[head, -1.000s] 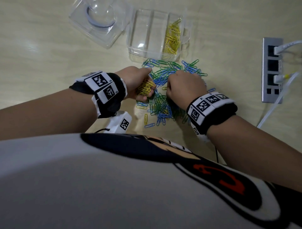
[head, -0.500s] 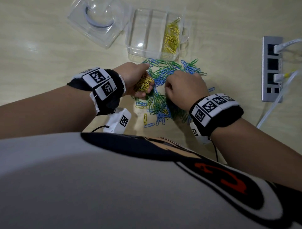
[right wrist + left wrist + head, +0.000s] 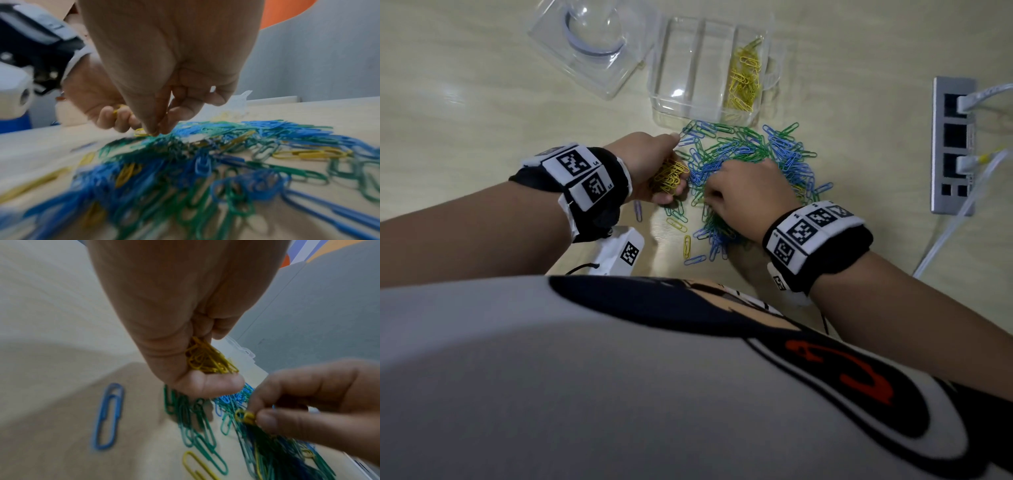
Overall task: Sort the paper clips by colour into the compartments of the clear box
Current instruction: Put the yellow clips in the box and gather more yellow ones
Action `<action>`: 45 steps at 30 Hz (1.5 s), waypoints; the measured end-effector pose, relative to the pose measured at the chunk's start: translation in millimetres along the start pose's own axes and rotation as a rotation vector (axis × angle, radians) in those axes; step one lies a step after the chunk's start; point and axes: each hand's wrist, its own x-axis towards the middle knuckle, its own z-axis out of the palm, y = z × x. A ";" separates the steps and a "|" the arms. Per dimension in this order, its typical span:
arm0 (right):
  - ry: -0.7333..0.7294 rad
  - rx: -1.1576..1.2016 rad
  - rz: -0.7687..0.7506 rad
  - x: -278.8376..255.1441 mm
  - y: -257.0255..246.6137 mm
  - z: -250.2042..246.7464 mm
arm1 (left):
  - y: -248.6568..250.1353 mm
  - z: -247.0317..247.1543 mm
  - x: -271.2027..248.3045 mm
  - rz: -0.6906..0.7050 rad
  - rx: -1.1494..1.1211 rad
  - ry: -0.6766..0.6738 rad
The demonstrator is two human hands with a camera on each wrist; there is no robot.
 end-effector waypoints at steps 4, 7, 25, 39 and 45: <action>0.119 0.206 0.086 -4.8 6.3 -14.9 | -1.1 7.3 -1.2 0.003 -0.001 -0.014; 0.130 0.312 0.041 -7.0 0.0 -22.4 | -1.7 16.4 -0.6 0.008 0.017 -0.063; 0.055 0.166 0.396 -32.0 38.7 3.0 | 0.6 31.6 0.4 0.034 0.003 -0.110; 0.059 0.207 0.276 -20.4 36.9 -1.9 | 1.2 25.6 -1.6 0.006 0.007 -0.072; 0.107 0.391 0.349 -24.0 41.6 -7.4 | 2.5 27.7 0.1 0.007 0.017 -0.068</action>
